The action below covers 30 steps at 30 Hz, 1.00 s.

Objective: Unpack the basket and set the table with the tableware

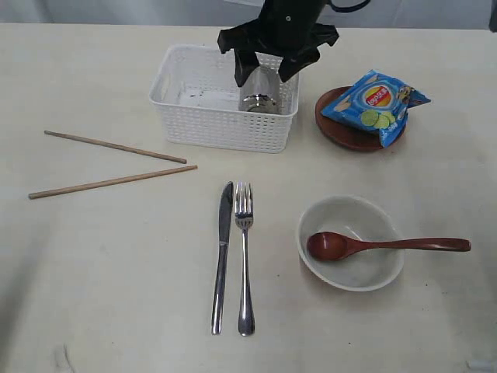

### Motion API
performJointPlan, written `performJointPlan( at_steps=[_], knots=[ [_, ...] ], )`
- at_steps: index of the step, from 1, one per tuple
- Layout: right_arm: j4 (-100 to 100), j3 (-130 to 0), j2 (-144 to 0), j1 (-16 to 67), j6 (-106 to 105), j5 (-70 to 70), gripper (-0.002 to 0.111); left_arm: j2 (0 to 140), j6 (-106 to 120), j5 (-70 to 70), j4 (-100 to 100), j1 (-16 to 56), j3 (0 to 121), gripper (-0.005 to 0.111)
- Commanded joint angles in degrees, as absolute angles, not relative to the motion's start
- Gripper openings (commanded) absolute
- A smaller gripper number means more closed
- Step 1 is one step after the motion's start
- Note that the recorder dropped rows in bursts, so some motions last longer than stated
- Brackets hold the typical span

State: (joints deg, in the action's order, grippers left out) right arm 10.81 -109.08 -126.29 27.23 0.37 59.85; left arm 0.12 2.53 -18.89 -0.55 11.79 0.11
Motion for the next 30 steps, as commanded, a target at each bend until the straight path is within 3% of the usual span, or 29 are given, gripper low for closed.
performJointPlan(
  at_steps=[1, 8, 20, 24, 30],
  knots=[
    [8.85, -109.26, -129.37, 26.82, 3.84, 57.20, 0.069, 0.00, 2.55, -18.43, -0.43, 12.16, 0.00, 0.000],
    [7.67, -109.26, -131.15, 26.95, 9.24, 48.88, 0.069, 0.00, 2.55, -18.43, -0.43, 12.16, 0.00, 0.000],
    [5.11, -109.26, -134.81, 27.07, 13.22, 48.86, 0.069, 0.00, 2.55, -18.43, -0.43, 12.16, 0.00, 0.000],
    [5.11, -109.26, -135.34, 27.07, 12.33, 50.41, 0.064, 0.00, 2.55, -18.43, -0.43, 12.16, 0.00, 0.000],
    [4.87, -109.26, -136.77, 27.07, 9.66, 53.24, 0.076, 0.00, 2.55, -18.43, -0.43, 12.16, 0.00, 0.000]
  ],
)
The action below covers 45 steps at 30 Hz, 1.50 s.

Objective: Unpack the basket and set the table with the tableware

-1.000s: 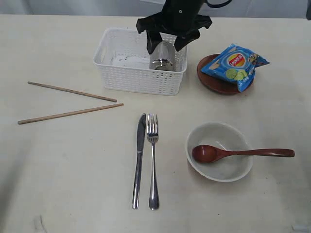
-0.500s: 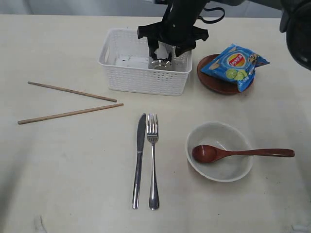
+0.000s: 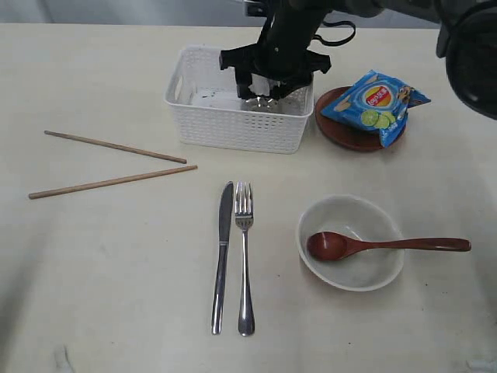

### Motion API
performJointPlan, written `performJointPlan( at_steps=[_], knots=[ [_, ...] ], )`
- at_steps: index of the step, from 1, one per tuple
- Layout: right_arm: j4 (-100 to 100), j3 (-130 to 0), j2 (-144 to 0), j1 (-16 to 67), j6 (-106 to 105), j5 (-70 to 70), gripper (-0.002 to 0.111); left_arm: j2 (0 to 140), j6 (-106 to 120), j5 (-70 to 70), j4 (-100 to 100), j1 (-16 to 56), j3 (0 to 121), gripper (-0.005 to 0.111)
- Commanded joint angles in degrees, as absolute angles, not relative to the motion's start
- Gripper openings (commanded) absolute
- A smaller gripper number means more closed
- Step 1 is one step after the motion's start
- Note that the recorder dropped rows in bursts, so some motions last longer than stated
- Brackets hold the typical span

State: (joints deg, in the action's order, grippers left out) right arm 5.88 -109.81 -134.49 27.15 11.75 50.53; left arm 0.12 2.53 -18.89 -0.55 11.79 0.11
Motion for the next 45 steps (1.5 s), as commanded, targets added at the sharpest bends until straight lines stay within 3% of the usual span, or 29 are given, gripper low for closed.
performJointPlan(
  at_steps=[1, 6, 8, 16, 29, 36, 45],
  knots=[
    [4.87, -109.26, -136.81, 27.07, 9.27, 53.24, 0.078, 0.00, 2.55, -18.43, -0.43, 12.16, 0.00, 0.000],
    [4.87, -109.26, -136.81, 27.44, 9.05, 52.83, 0.079, 0.00, 2.55, -18.43, -0.43, 12.16, 0.00, 0.000],
    [4.87, -109.26, -136.81, 27.44, 9.05, 52.29, 0.072, 0.00, 2.55, -18.43, -0.43, 12.16, 0.00, 0.000],
    [5.82, -109.26, -134.26, 27.55, 3.62, 53.74, 0.000, 0.00, 2.55, -18.43, -0.43, 12.16, 0.00, 0.000],
    [9.26, -105.31, -120.90, 27.55, -1.44, 50.25, 0.000, 0.00, 2.55, -18.43, -0.43, 12.16, 0.00, 0.000],
    [13.54, -78.66, -105.23, 27.55, -6.20, 22.94, 0.000, 0.00, 2.55, -18.43, -0.43, 12.16, 0.00, 0.000],
    [17.01, -49.47, -89.21, 33.77, -14.23, -14.42, 0.000, 0.00, 2.55, -18.43, -0.43, 12.16, 0.00, 0.000]
  ],
)
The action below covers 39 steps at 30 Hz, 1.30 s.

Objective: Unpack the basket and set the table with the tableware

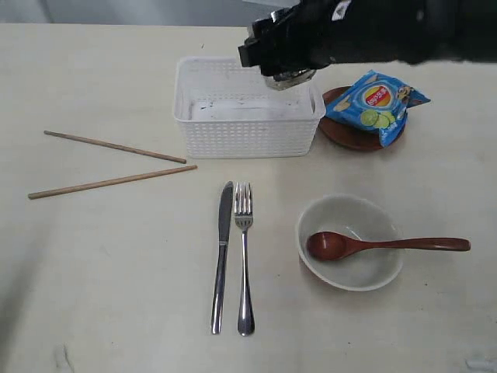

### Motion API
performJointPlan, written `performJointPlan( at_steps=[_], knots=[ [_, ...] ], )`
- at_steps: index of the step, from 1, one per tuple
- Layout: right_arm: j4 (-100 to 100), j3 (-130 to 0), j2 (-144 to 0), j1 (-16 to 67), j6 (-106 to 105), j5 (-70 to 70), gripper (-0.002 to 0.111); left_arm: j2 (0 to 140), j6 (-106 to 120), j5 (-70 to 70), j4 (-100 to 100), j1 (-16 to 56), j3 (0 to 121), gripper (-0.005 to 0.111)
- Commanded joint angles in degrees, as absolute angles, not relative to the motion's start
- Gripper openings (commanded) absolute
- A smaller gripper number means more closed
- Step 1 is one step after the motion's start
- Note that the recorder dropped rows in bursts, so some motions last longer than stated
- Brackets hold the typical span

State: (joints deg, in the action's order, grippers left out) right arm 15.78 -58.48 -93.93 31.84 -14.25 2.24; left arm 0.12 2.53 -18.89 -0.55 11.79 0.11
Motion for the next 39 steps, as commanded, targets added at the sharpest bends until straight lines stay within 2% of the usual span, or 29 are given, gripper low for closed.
performJointPlan(
  at_steps=[1, 4, 11, 18, 22, 39],
  knots=[
    [19.00, -46.85, -88.67, 33.82, -13.12, -18.06, 0.000, 0.00, 2.55, -18.43, -0.43, 12.16, 0.00, 0.000],
    [24.94, -43.36, -88.54, 32.05, -15.47, -23.29, 0.000, 0.00, 2.55, -18.43, -0.43, 12.16, 0.00, 0.000],
    [25.86, -42.96, -89.60, 22.89, -18.86, -21.09, 0.000, 0.00, 2.55, -18.43, -0.43, 12.16, 0.00, 0.000],
    [25.03, -44.95, -99.35, 21.44, -19.15, -27.39, 0.000, 0.00, 2.55, -18.43, -0.43, 12.16, 0.00, 0.000],
    [25.03, -48.66, -103.31, 23.03, -17.40, -23.84, 0.000, 0.00, 2.55, -18.43, -0.43, 12.16, 0.00, 0.000],
    [25.82, -79.78, -119.83, 36.81, -14.98, -2.63, 0.000, 0.00, 2.55, -18.43, -0.43, 12.16, 0.00, 0.000]
  ],
)
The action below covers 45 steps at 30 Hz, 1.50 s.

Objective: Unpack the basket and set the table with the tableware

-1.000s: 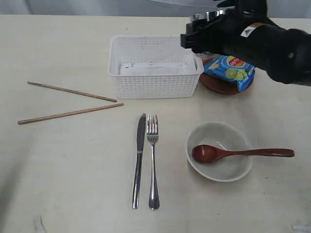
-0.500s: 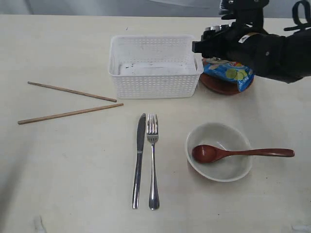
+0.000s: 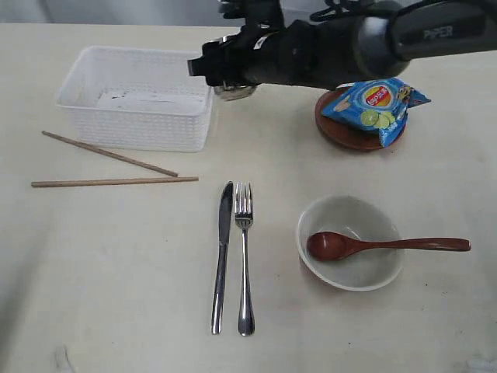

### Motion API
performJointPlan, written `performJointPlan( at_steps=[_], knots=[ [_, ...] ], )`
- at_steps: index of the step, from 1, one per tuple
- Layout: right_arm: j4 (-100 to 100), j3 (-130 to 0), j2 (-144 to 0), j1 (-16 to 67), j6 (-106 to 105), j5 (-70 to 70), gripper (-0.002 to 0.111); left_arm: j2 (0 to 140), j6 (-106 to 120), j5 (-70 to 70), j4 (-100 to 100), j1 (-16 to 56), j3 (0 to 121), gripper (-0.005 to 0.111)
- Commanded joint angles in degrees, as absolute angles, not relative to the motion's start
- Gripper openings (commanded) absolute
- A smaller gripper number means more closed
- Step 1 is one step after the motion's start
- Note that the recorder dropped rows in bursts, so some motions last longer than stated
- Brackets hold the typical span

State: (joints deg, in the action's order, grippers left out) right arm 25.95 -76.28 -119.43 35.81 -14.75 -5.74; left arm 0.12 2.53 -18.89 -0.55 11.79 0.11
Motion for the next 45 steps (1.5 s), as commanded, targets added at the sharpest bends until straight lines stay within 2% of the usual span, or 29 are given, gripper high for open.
performJointPlan(
  at_steps=[1, 3, 5, 9, 13, 20, 26, 31, 45],
  knots=[
    [25.82, -79.88, -118.80, 36.21, -15.11, -1.47, 0.000, 0.00, 2.55, -18.43, -0.43, 12.16, 0.00, 0.000],
    [25.82, -78.98, -116.91, 35.36, -15.11, -0.80, 0.000, 0.00, 2.55, -18.43, -0.43, 12.16, 0.00, 0.000],
    [26.48, -74.04, -114.68, 33.92, -14.80, -6.22, 0.000, 0.00, 2.55, -18.43, -0.43, 12.16, 0.00, 0.000],
    [33.85, -58.08, -112.17, 35.41, -14.65, -33.36, 0.000, 0.00, 2.55, -18.43, -0.43, 12.16, 0.00, 0.000],
    [16.90, -57.37, -116.93, 38.29, -14.56, -39.39, 0.000, 0.00, 2.55, -18.43, -0.43, 12.16, 0.00, 0.000],
    [16.09, -57.40, -120.15, 38.96, -8.17, -46.68, 0.000, 0.00, 2.55, -18.43, -0.43, 12.16, 0.00, 0.000],
    [16.37, -51.44, -121.16, 39.54, -1.97, -62.53, 0.000, 0.00, 2.55, -18.43, -0.43, 12.16, 0.00, 0.000],
    [15.70, -50.16, -124.47, 38.94, -1.36, -67.36, 0.000, 0.00, 2.55, -18.43, -0.43, 12.16, 0.00, 0.000],
    [14.23, -52.65, -132.72, 38.21, -1.11, -69.96, 0.000, 0.00, 2.55, -18.43, -0.43, 12.16, 0.00, 0.000]
  ],
)
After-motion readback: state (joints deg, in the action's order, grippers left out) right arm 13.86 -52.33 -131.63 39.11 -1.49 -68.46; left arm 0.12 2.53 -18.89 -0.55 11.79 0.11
